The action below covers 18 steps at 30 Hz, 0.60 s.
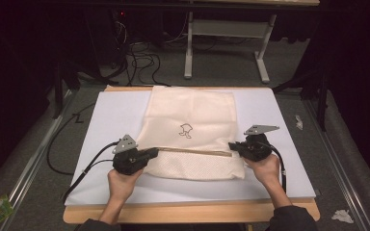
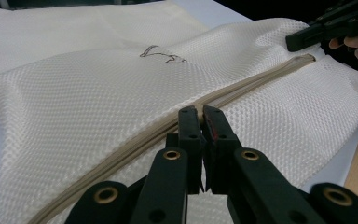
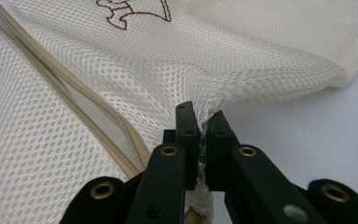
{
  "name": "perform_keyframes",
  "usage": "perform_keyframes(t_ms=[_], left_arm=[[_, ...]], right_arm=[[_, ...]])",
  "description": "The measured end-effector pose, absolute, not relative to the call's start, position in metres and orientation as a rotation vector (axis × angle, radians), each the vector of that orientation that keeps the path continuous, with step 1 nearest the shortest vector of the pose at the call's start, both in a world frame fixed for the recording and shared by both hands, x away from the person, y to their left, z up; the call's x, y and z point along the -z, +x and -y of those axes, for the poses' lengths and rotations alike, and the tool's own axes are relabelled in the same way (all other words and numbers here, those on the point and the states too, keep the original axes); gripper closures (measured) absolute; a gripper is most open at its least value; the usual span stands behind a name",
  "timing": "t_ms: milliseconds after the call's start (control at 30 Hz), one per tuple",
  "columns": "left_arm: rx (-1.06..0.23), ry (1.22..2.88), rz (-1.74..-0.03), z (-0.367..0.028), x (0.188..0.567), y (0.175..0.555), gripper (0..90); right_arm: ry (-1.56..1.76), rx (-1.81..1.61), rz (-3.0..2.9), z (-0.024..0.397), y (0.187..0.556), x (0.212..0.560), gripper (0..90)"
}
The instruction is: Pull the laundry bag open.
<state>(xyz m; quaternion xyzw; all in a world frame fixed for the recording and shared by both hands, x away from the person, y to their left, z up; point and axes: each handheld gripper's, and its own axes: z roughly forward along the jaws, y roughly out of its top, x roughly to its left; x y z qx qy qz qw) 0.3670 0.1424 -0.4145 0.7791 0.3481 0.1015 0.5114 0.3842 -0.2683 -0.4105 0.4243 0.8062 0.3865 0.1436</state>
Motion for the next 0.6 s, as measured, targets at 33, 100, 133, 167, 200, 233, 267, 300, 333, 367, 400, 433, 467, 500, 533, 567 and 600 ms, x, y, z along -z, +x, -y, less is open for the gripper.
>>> perform_keyframes(t_ms=[33, 100, 133, 167, 200, 233, 267, 300, 333, 367, 400, 433, 467, 500, 533, 567, 600], left_arm=[[-0.246, 1.874, -0.841, -0.1432, 0.4144, 0.3668, 87.2], [-0.254, 1.874, -0.842, -0.1444, 0.4143, 0.3665, 87.2], [-0.258, 1.873, -0.843, -0.1449, 0.4142, 0.3664, 87.2], [-0.255, 1.871, -0.842, -0.1454, 0.4142, 0.3665, 87.2], [-0.259, 1.869, -0.844, -0.1457, 0.4141, 0.3663, 87.2], [-0.258, 1.866, -0.845, -0.1461, 0.4141, 0.3662, 87.2], [-0.258, 1.866, -0.846, -0.1464, 0.414, 0.3659, 87.2], [-0.261, 1.867, -0.847, -0.1468, 0.4138, 0.3657, 87.2], [-0.26, 1.867, -0.846, -0.1473, 0.4138, 0.3657, 87.2], [-0.257, 1.866, -0.847, -0.1477, 0.4138, 0.3657, 87.2], [-0.257, 1.866, -0.847, -0.1477, 0.414, 0.3657, 87.2], [-0.257, 1.863, -0.847, -0.1477, 0.4143, 0.3657, 87.2], [-0.256, 1.862, -0.846, -0.1479, 0.4146, 0.3658, 87.2], [-0.254, 1.862, -0.845, -0.1482, 0.4149, 0.3659, 87.2], [-0.253, 1.862, -0.846, -0.1484, 0.4153, 0.3659, 87.2], [-0.253, 1.864, -0.848, -0.1487, 0.4155, 0.3659, 87.2], [-0.253, 1.864, -0.847, -0.1491, 0.4157, 0.366, 87.2]], right_arm=[[1.223, -1.114, -2.325, 0.2683, 0.3842, 0.4105, 87.9], [1.224, -1.116, -2.322, 0.2685, 0.3843, 0.4106, 87.9], [1.224, -1.113, -2.321, 0.2685, 0.3844, 0.4107, 87.9], [1.225, -1.112, -2.32, 0.2688, 0.3844, 0.4107, 87.9], [1.227, -1.115, -2.322, 0.2694, 0.3845, 0.4105, 87.9], [1.233, -1.113, -2.315, 0.2703, 0.3848, 0.4108, 87.9], [1.233, -1.113, -2.315, 0.2703, 0.3848, 0.4108, 87.9], [1.234, -1.113, -2.315, 0.271, 0.385, 0.4108, 87.9], [1.233, -1.112, -2.315, 0.2712, 0.385, 0.4108, 87.9], [1.24, -1.114, -2.316, 0.2715, 0.3848, 0.4106, 87.9], [1.236, -1.113, -2.314, 0.2711, 0.3845, 0.4106, 87.9], [1.236, -1.113, -2.314, 0.2711, 0.3845, 0.4106, 87.9], [1.235, -1.113, -2.314, 0.271, 0.3845, 0.4105, 87.9], [1.235, -1.114, -2.314, 0.2712, 0.3847, 0.4106, 87.9], [1.234, -1.115, -2.314, 0.2712, 0.3849, 0.4107, 87.9], [1.233, -1.115, -2.315, 0.2711, 0.3849, 0.4108, 87.9], [1.232, -1.113, -2.315, 0.271, 0.3849, 0.4108, 87.9]])
